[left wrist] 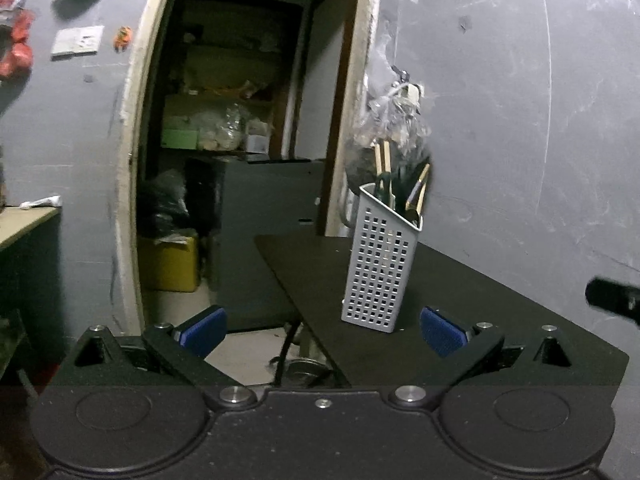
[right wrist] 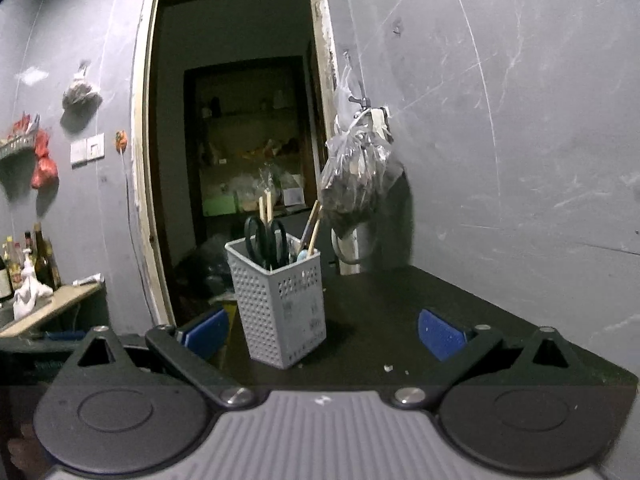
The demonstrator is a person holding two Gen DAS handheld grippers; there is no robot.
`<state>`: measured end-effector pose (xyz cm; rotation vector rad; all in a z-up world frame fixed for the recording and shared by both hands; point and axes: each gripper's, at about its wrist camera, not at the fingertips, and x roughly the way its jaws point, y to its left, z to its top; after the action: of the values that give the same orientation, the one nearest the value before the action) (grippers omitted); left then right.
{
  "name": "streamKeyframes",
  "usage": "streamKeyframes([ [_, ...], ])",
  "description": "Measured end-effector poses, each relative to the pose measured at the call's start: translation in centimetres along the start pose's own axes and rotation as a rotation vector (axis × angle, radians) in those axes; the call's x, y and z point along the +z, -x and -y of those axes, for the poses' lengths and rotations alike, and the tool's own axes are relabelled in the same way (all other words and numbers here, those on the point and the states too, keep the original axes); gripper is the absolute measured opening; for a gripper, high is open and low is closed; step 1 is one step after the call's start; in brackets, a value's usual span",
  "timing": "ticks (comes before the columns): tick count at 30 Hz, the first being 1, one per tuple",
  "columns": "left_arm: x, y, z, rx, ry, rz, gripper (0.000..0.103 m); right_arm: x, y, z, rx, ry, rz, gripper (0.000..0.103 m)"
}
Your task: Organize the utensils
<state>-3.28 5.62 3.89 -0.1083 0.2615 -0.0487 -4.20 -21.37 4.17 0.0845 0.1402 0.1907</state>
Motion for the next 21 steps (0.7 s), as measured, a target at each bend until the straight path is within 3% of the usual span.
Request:
streamKeyframes([
  [12, -1.3, 6.7, 1.1, 0.041, -0.028, 0.065, 0.102, -2.3, 5.4, -1.1, -0.005, 0.0, -0.024, 0.103],
  [21, -1.9, 8.4, 1.7, 0.069, -0.032, 0.078, 0.102, -2.5, 7.6, -1.6, -0.008, 0.032, -0.004, 0.103],
])
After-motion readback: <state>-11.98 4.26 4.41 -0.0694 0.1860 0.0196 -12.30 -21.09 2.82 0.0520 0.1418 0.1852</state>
